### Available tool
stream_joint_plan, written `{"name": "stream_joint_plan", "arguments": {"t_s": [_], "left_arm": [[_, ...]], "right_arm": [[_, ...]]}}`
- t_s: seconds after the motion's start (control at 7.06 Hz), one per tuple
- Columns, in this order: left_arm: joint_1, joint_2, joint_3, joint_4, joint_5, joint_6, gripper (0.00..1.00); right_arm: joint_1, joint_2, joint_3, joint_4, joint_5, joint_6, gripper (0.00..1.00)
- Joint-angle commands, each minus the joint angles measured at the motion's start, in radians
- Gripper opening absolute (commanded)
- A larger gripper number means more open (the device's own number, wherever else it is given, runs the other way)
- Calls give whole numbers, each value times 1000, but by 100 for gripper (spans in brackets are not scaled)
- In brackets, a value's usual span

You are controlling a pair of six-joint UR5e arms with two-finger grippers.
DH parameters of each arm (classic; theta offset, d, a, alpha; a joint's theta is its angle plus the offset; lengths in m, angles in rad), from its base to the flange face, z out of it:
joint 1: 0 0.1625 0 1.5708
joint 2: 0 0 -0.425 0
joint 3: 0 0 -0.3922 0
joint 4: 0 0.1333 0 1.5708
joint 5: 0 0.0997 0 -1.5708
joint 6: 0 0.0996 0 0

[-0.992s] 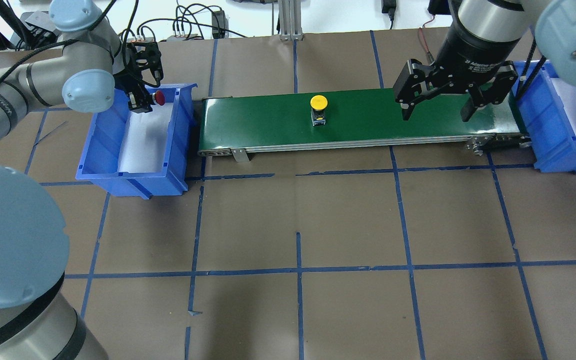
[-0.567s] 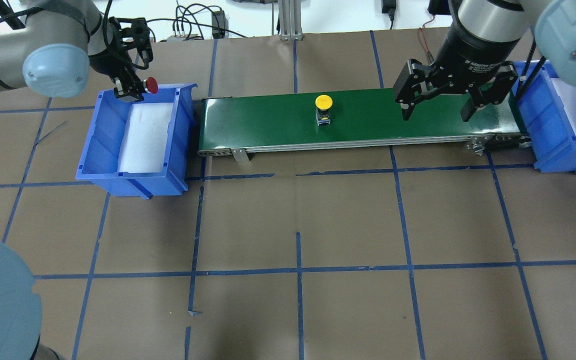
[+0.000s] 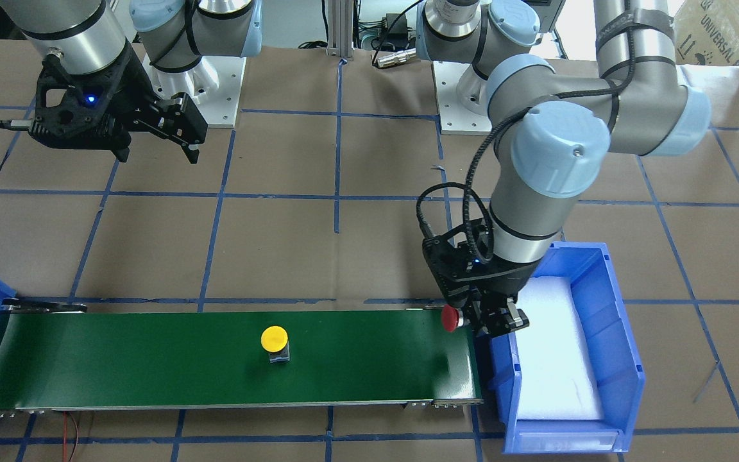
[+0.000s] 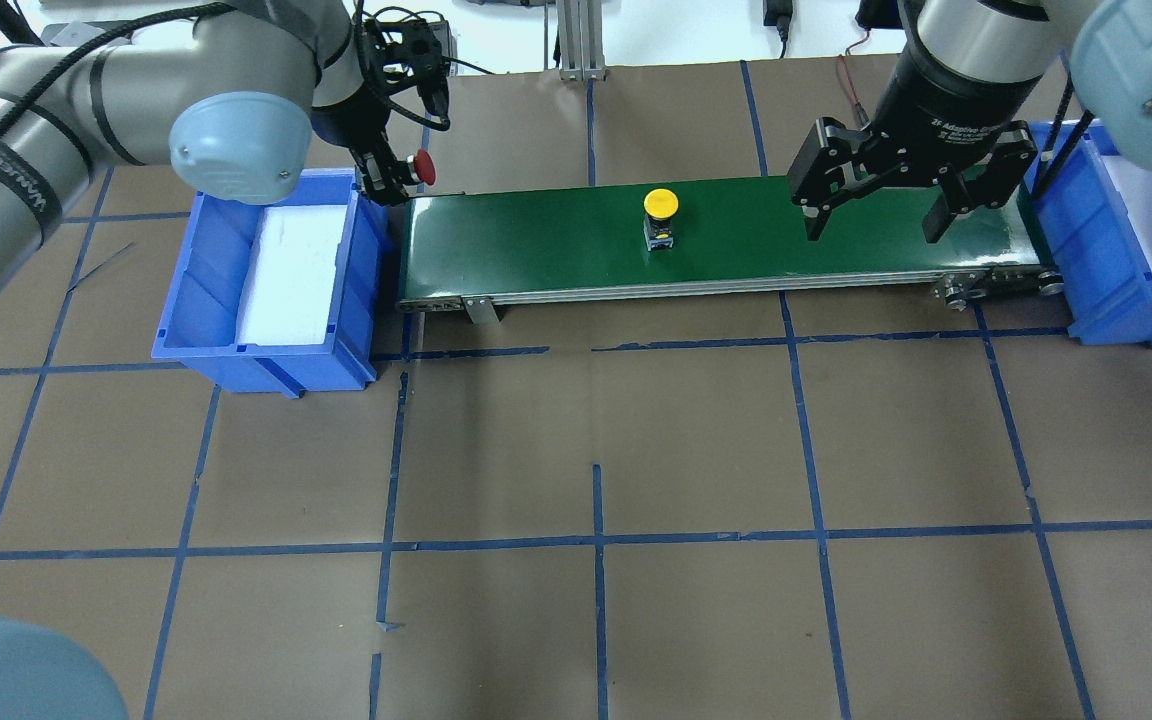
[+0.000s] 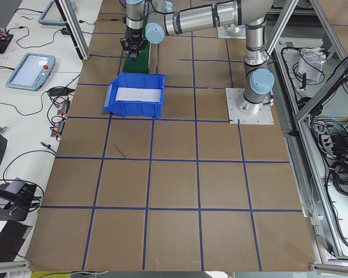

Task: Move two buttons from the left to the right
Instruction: 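Carry the red button onto the conveyor belt with the left gripper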

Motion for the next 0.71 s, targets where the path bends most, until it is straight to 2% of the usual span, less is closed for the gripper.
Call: {"name": "stream_joint_plan", "arguments": {"t_s": [0.0,0.42,0.57], "left_arm": [[-54,-36,-1,12,0,-343,27],[-53,-99,5,74,-6,-1062,26],[-51,-133,5,81,-11,-1193,26]], "right_arm": [[-4,0,0,0,1,-4,100],[-7,0,0,3,-2,-4,100],[-8,2,0,0,-1,-5,100]]}}
